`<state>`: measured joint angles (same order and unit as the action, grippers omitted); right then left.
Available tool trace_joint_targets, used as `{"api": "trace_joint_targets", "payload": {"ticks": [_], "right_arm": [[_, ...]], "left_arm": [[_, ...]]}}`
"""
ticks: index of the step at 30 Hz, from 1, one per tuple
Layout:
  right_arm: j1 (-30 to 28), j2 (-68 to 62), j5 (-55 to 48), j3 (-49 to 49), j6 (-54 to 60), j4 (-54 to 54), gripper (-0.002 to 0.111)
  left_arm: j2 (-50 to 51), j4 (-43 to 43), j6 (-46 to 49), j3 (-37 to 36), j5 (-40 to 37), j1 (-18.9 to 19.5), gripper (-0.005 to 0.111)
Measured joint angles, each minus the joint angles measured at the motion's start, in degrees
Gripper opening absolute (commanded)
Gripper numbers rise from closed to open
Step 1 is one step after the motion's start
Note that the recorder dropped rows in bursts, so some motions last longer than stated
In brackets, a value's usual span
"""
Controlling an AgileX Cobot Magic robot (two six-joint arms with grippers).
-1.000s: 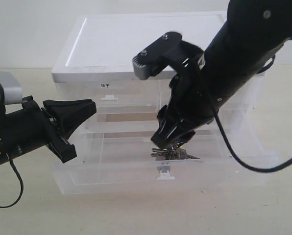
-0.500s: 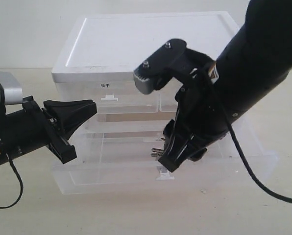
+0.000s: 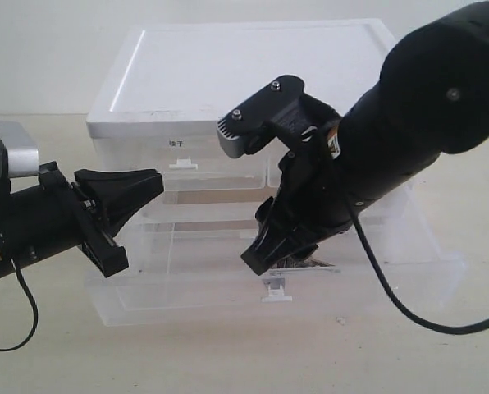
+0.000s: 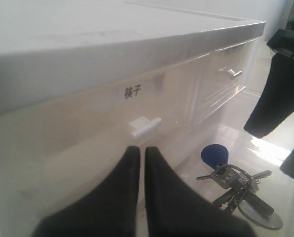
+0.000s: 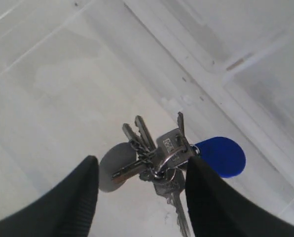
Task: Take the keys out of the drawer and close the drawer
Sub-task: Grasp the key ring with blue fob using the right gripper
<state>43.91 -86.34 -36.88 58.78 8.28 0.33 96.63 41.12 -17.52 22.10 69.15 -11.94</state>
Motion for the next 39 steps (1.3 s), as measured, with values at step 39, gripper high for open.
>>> {"api": "trace_joint_targets", "payload": {"ticks": [39], "right_arm": [[0.0,-8.5,3.1,0.6,-5.5,-6.4,0.059]], "left_arm": [[0.0,0.0,-0.2,0.0,0.0,0.0,0.004]]}}
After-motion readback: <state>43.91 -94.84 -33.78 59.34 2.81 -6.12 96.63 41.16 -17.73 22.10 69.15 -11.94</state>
